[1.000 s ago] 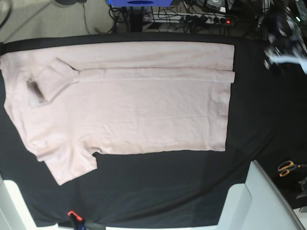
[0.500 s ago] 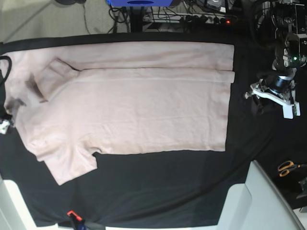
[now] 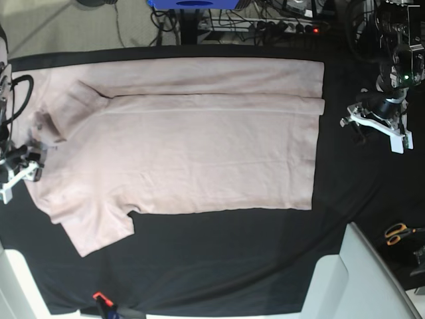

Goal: Fold the T-shirt properly
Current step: 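Move both grippers to the shirt's opposite unfolded edge, then grasp the sleeve corner with the right gripper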

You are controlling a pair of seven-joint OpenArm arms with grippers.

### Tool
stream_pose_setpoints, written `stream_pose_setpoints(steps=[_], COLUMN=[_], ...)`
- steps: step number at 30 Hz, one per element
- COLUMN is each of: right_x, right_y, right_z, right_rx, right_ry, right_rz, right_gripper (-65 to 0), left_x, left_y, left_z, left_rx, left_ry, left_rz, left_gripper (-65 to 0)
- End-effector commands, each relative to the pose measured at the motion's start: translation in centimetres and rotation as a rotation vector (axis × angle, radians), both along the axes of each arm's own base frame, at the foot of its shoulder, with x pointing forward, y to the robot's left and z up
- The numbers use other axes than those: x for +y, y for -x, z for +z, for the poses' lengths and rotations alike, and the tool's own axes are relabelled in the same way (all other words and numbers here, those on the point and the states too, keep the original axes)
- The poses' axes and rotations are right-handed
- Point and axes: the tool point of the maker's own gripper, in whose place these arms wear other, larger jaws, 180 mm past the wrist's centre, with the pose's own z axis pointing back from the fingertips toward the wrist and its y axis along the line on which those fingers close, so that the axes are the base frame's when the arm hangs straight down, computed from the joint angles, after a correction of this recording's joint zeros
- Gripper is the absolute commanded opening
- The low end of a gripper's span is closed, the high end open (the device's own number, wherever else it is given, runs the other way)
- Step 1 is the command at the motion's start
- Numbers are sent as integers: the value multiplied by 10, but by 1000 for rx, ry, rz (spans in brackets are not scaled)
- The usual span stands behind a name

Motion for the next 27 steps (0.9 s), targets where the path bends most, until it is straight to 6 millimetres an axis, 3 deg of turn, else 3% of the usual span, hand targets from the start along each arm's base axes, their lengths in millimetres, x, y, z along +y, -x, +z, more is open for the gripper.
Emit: stream_pose_setpoints(steps=[1,4,9,17,24,27], right_x=[-9,-8,-8,-15,-13,-2], right_y=[-13,-12,-13,-21,-5,-1], right_z=[15,14,14,32,39,42], right_rx=[-42,-40,-42,-110,-56,-49], right_ry=[15,17,18,79,162,180], right_rz=[-4,-2,-2,36,115,148], right_gripper=[-294,-345,-641,-644,-644,-644], left_x=[5,5,4,1,1,1], left_y=[-8,-8,-10,-11,-11,-11], left_z=[13,13,14,14,14,14], left_rx=[-44,-44,-50,-51,-51,-51], left_ry=[-17,-17,-16,-12,-12,-12], left_rz=[-3,-3,-3,-9,-8,-8], left_gripper=[-390,-390,-390,-390,-390,-390])
